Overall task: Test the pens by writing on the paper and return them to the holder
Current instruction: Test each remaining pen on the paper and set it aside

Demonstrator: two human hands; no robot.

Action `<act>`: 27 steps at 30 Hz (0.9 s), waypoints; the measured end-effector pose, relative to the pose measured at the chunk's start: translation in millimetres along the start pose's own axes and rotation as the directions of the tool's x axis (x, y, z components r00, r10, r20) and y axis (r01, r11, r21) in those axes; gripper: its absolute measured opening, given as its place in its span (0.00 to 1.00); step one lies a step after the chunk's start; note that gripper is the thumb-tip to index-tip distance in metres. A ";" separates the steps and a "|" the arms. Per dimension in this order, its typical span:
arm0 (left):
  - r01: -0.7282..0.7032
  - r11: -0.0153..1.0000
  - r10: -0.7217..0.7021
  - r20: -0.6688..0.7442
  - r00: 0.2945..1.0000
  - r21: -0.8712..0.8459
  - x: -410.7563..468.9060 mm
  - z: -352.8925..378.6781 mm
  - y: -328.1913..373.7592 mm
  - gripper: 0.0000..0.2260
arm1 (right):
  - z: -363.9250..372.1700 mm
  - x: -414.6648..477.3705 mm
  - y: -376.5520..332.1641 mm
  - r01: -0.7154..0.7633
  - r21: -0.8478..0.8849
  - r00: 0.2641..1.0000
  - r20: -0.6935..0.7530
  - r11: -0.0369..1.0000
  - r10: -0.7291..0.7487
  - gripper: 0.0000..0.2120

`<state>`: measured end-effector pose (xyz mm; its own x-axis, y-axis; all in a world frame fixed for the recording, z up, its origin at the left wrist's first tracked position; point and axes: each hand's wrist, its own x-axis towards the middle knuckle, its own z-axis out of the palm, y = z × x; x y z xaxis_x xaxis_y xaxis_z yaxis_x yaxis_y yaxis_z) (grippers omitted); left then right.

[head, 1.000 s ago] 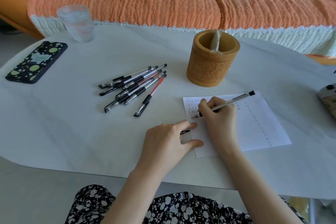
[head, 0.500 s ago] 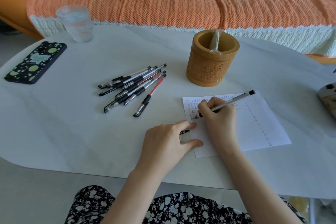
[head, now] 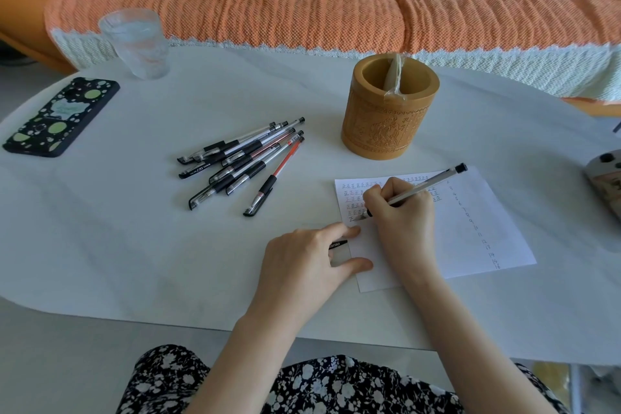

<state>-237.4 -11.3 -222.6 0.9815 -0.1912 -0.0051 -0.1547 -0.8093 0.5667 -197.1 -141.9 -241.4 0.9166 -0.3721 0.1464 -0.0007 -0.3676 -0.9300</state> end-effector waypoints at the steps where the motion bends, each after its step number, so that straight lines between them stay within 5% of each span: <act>1: 0.000 1.000 0.000 -0.003 1.000 -0.001 -0.1 -0.2 0.1 0.20 | 0.0 0.1 -0.1 -0.003 0.006 1.000 0.001 1.000 0.003 0.19; 15: -0.015 1.000 0.015 0.006 1.000 0.014 -0.7 -0.3 -2.5 0.20 | -2.0 0.2 -0.6 -0.022 0.060 1.000 -0.003 0.998 0.022 0.16; 18: -0.074 0.973 0.064 -0.055 0.996 -0.217 -2.8 -1.2 -4.1 0.14 | -9.2 4.2 -7.5 -0.079 0.270 0.997 0.001 0.960 0.082 0.19; 21: -0.028 0.829 0.039 0.008 0.999 -0.559 -0.2 -4.5 -7.9 0.08 | -20.0 8.4 -16.5 -0.202 0.575 0.977 0.178 0.793 0.120 0.16; 27: 0.032 0.704 0.107 0.150 0.983 -0.709 0.5 -8.6 -8.2 0.10 | -26.4 -2.4 -22.6 -0.250 0.507 0.942 0.324 0.825 0.086 0.19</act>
<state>-234.7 0.0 -220.2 0.9313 -0.3578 -0.0682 0.0022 -0.1817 0.9833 -209.8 -155.2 -211.8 0.9931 -0.1055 -0.0512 -0.0267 0.2220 -0.9747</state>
